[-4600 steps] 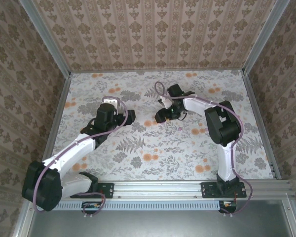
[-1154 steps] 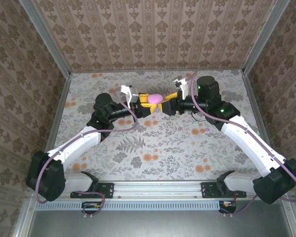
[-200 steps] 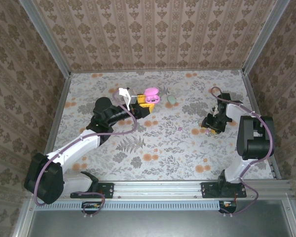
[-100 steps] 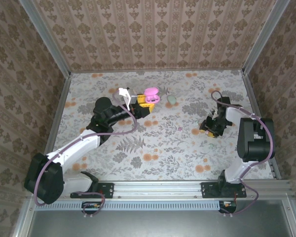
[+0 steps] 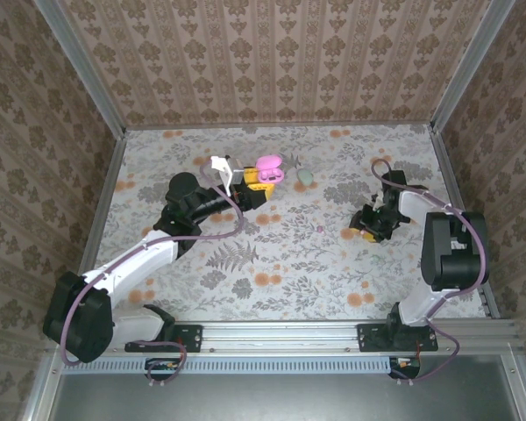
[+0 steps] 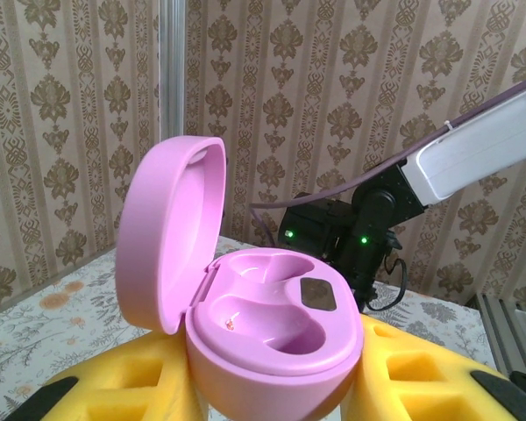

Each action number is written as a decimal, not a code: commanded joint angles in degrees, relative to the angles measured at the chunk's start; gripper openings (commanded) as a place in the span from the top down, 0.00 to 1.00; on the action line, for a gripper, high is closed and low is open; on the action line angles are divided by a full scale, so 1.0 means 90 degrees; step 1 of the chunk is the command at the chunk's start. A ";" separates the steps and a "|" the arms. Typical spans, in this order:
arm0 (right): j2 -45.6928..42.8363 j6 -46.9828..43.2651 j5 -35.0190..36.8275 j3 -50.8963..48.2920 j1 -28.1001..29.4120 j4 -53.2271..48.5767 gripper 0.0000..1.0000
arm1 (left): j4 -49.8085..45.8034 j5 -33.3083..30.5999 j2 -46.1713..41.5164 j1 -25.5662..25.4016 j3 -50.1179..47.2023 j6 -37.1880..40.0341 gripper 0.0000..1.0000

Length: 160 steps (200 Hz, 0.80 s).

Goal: Insert wireless bluetooth earbuds into charging case

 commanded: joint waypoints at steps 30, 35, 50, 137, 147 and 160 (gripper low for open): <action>-0.0344 -0.0066 0.0469 -0.0068 -0.0167 -0.0315 0.54 | 0.0039 0.0001 -0.0109 0.0001 0.0082 0.0072 0.64; -0.0341 -0.0071 0.0481 -0.0074 -0.0192 -0.0273 0.55 | 0.0032 0.0000 -0.0106 0.0001 0.0090 0.0070 0.64; -0.0270 -0.0067 0.0496 -0.0062 -0.0282 -0.0154 0.57 | 0.0017 0.0001 -0.0101 0.0001 0.0090 0.0085 0.64; 0.0307 -0.0135 0.0387 0.0255 -0.0357 0.0048 0.65 | -0.0090 -0.0055 -0.0121 0.0011 0.0099 0.0154 0.64; 0.0335 -0.0140 0.0384 0.0267 -0.0360 0.0033 0.65 | -0.0089 -0.0054 -0.0111 0.0011 0.0091 0.0149 0.64; 0.0362 -0.0152 0.0404 0.0284 -0.0359 0.0032 0.68 | -0.0086 -0.0057 -0.0104 0.0011 0.0094 0.0148 0.64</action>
